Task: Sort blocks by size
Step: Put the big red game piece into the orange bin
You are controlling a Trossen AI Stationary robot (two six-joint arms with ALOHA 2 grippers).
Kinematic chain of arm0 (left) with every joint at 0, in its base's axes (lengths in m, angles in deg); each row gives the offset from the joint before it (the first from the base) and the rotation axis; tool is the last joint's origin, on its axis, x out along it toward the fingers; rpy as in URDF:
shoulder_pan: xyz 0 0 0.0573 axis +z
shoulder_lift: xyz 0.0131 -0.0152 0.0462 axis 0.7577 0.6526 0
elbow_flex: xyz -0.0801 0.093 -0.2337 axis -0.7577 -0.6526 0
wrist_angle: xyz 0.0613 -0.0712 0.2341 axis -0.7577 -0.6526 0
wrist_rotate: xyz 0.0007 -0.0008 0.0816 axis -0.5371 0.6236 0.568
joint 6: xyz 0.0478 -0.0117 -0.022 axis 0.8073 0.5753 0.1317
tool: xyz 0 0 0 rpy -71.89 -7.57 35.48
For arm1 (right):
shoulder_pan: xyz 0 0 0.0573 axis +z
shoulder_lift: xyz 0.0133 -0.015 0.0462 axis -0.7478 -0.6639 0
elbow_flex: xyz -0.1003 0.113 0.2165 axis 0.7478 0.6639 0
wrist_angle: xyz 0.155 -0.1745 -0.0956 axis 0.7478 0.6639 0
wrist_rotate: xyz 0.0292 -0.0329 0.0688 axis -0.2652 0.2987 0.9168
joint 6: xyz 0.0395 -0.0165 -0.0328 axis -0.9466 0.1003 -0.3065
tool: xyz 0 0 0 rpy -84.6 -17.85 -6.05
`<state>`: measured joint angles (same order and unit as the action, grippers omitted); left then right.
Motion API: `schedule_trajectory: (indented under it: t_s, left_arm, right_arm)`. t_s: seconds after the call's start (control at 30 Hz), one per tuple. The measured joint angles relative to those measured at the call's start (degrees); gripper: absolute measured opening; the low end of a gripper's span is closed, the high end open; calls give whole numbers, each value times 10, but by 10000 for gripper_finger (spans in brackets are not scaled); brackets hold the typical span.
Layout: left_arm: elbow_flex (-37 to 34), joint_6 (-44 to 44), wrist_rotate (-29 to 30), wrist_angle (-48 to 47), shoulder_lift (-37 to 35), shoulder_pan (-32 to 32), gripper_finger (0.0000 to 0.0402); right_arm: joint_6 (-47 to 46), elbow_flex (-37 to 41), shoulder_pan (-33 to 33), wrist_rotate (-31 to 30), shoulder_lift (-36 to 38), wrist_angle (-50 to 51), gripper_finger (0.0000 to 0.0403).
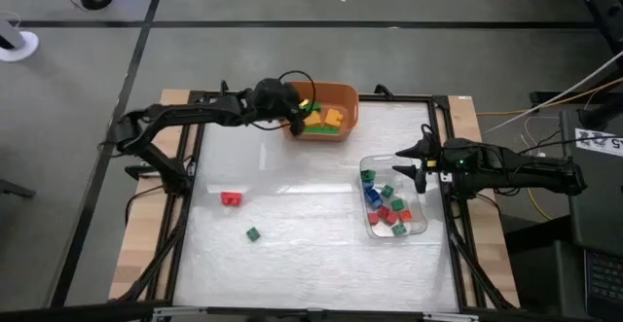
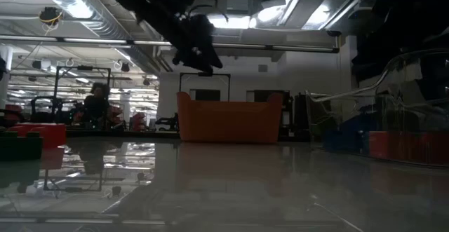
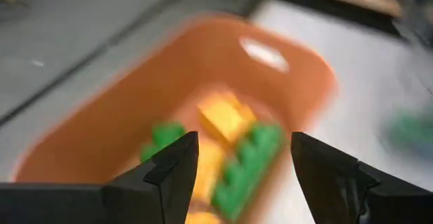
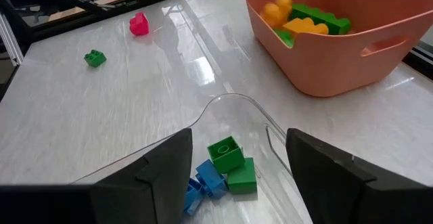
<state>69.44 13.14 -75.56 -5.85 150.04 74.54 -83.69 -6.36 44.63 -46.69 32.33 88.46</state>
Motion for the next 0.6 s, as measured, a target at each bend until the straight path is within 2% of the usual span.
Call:
schedule_trajectory:
  t_s: [0.17, 0.33, 0.43, 0.6]
  left_arm:
    - [1, 9, -63, -254, -86, -41, 209]
    - [-1, -59, -67, -523, -148, -121, 202]
    - [-16, -126, -63, -604, -163, -179, 202]
    - [-70, -122, -43, -625, -165, -263, 202]
  right_arm:
    - [0, 0, 0, 0, 0, 0, 239]
    - [0, 0, 0, 0, 0, 1, 239]
    - [0, 0, 0, -1, 0, 1, 239]
    - [0, 0, 0, -1, 0, 1, 239]
